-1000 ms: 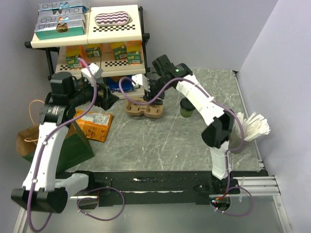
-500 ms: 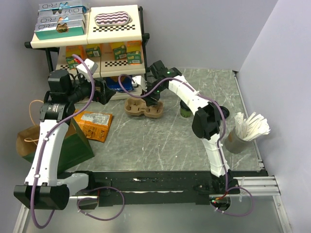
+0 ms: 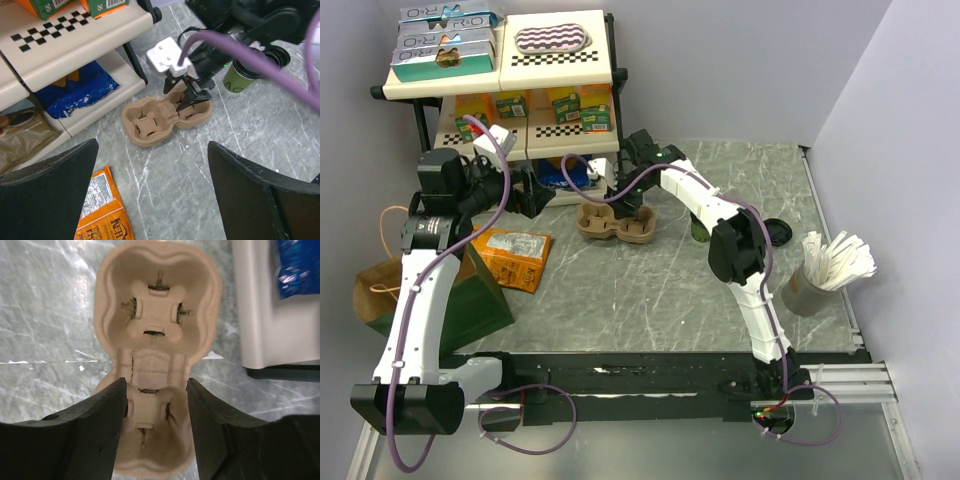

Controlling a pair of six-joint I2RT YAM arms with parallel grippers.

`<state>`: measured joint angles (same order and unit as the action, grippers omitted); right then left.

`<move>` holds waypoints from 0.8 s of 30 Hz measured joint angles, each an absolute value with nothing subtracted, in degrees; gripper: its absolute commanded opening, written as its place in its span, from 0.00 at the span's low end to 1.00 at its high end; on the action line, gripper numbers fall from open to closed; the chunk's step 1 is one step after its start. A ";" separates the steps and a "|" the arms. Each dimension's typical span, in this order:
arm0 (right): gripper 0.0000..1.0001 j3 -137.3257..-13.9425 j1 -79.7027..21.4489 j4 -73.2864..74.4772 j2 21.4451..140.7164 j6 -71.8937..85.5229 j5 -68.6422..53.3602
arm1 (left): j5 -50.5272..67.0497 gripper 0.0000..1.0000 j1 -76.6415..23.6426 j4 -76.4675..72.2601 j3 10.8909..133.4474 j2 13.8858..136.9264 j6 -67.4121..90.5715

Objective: Pack the takeout coffee

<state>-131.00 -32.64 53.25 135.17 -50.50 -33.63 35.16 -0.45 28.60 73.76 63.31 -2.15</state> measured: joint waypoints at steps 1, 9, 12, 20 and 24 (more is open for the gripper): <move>0.58 -131.00 -32.64 53.32 135.76 -50.70 -33.56 | 35.24 0.97 -0.45 28.58 73.60 63.26 -2.09; 0.58 -131.07 -32.67 53.76 136.97 -52.36 -32.88 | 36.05 0.97 0.32 28.99 71.24 62.35 -1.69; 0.58 -131.26 -32.73 54.02 137.25 -52.77 -32.71 | 36.12 0.96 1.15 29.04 70.67 61.98 -1.41; 0.57 -132.68 -32.91 55.22 139.83 -54.08 -32.42 | 36.25 0.96 2.39 29.19 69.84 61.30 -0.51; 0.56 -133.21 -33.01 55.79 140.07 -54.74 -32.29 | 36.60 0.96 3.20 29.19 69.34 60.95 0.45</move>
<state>-133.21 -33.01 55.79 140.07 -54.74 -32.29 36.60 3.20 29.19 69.34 60.95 0.45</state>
